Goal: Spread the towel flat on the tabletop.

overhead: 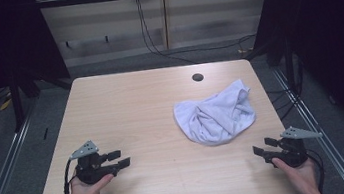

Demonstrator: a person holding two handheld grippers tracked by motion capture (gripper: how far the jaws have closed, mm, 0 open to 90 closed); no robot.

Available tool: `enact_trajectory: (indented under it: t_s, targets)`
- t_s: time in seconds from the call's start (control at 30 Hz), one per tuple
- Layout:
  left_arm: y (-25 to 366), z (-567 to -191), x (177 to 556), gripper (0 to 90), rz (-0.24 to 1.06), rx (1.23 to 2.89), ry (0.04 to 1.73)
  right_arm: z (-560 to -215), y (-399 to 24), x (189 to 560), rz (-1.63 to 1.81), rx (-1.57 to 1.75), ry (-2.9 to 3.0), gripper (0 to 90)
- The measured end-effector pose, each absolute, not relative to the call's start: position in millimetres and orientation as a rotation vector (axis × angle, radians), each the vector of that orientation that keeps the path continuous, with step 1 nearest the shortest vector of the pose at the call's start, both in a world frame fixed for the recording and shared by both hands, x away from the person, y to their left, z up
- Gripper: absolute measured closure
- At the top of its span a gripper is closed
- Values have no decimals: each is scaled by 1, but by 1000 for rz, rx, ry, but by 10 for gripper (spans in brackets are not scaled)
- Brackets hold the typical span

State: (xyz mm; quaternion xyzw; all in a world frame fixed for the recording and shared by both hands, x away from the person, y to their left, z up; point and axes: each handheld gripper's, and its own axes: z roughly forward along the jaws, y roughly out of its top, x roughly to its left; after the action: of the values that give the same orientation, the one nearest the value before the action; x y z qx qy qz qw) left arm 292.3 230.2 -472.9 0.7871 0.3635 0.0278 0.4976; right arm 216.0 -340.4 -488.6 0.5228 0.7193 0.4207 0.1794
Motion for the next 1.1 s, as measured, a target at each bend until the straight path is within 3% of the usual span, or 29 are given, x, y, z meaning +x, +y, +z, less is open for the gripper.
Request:
enact_trajectory:
  t_s: [0.07,0.17,0.33,0.63,0.83,1.0,1.1]
  targets:
    - [229,-475,294,398,79,1922,892,-487,-340,215,1216,1465,2010,343]
    - [227,-476,294,379,97,1955,886,-488,-342,220,1248,1487,1975,238]
    - [226,-475,291,338,105,1971,879,-489,-333,229,1249,1466,2085,252]
    - [230,-470,283,336,148,1985,861,-467,-303,255,1316,1359,2180,365]
    - [231,-472,288,335,139,1994,861,-460,-294,307,1345,1354,2247,342]
    - [232,-472,288,335,137,1997,854,-474,-282,341,1162,1346,2238,213]
    - [231,-472,287,334,140,2005,844,-499,-273,350,1002,1359,2349,190]
